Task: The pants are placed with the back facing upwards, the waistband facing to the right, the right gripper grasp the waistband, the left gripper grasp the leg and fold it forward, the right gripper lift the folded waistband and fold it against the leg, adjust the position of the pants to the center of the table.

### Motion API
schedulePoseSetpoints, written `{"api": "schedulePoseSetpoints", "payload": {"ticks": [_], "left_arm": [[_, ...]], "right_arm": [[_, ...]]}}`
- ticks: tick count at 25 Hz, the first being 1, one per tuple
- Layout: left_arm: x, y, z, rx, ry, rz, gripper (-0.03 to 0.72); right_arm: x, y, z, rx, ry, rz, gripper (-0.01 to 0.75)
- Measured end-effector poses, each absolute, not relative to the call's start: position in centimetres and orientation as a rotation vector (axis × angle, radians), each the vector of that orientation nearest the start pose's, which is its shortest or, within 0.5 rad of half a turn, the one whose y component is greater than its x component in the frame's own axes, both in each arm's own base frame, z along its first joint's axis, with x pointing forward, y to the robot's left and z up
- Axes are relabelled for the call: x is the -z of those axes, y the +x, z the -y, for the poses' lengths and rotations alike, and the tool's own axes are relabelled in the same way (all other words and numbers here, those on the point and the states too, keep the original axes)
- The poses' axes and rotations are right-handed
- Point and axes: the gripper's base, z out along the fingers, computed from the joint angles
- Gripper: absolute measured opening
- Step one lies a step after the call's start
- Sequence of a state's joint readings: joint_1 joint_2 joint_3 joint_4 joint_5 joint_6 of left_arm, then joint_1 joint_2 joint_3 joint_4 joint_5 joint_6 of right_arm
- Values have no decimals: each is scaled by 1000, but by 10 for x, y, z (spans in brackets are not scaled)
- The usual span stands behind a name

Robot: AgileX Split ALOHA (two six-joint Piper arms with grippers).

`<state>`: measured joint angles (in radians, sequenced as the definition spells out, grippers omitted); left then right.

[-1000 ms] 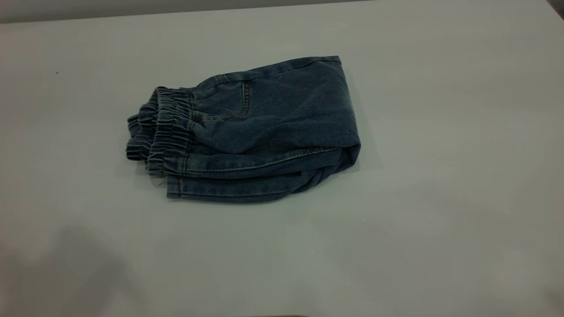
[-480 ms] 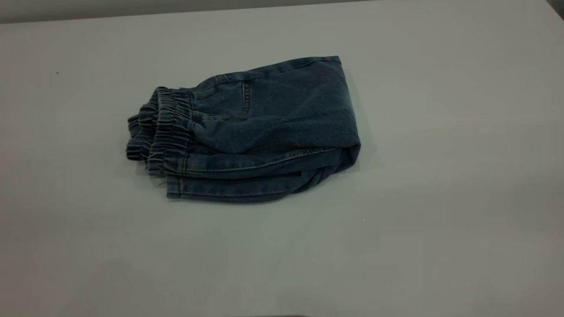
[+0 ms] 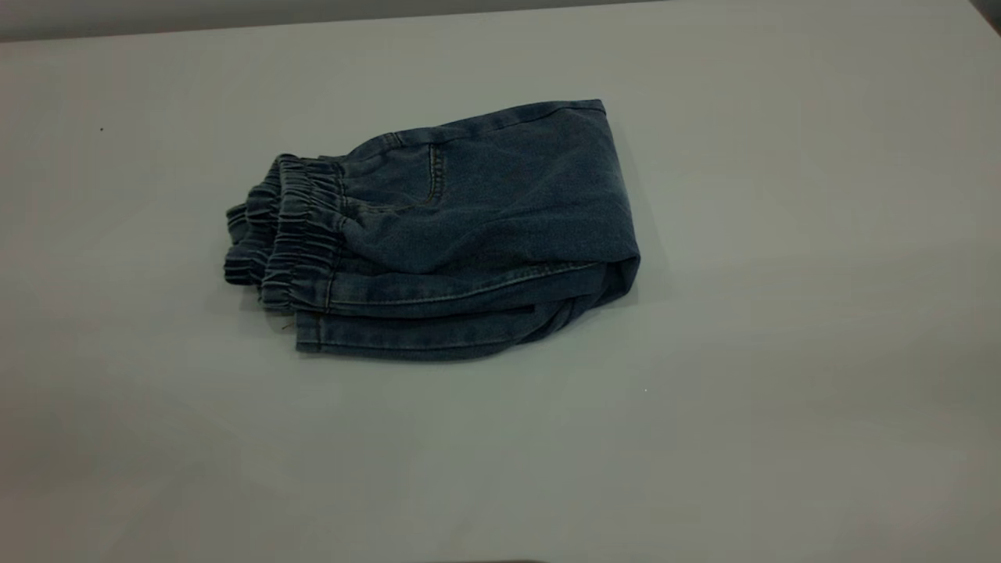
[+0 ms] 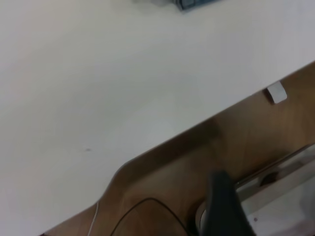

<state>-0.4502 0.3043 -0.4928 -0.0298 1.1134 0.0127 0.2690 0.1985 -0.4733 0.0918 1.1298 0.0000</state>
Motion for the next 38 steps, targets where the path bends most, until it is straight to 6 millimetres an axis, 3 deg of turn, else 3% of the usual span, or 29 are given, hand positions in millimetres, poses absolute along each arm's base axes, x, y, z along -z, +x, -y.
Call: {"api": "schedulePoseSetpoints", "payload": {"ticks": [18,22,28,33,38], "left_arm": [[-266,33,18,234,541,-2358,395],[-266,35,14,181,408,-2379,395],[-266,37,7,83,152,-2403,395],[-266,38,4,55,80,-2405,395],[-268,31,4,54,77,-2361,395]], "right_arm": [[-263,20,-13,-248,-310,-2327,549],[-263,20,-13,-236,-282,-2329,549],[-264,13,-8,-133,-45,-2269,549],[-264,-6,-7,-123,-34,-2139,549],[-264,-7,-7,-124,-35,-2133,549]]}}
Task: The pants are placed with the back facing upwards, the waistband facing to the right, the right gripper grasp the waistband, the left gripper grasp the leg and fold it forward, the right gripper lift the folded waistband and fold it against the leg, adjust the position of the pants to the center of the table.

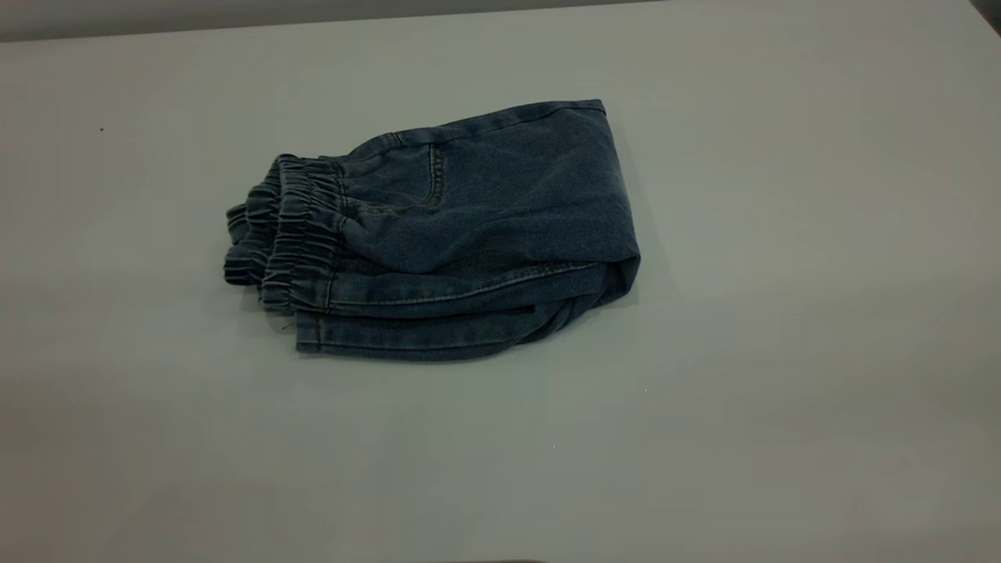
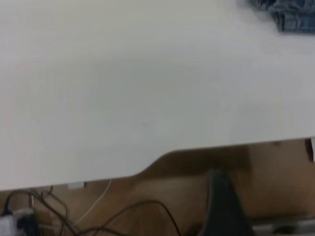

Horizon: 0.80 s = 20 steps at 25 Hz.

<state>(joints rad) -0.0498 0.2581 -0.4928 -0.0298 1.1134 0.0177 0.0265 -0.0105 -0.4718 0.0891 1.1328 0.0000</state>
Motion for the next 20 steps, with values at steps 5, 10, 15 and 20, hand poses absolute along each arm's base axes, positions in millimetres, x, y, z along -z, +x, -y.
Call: {"api": "schedulePoseSetpoints", "payload": {"ticks": [5,10,15,20], "left_arm": [[-271,5,3,54,76,-2181,395],[-270,-9,2,56,75,-2111,395],[-270,-7,2,56,75,-2122,395],[-270,-7,2,56,75,-2122,395]], "right_arm": [[-264,-7,-7,-124,-35,-2133,549],[-264,-7,-7,-124,-35,-2133,549],[-264,-7,-7,-124,-35,-2133,549],[-264,-7,-7,-124,-35,-2133,549]]}}
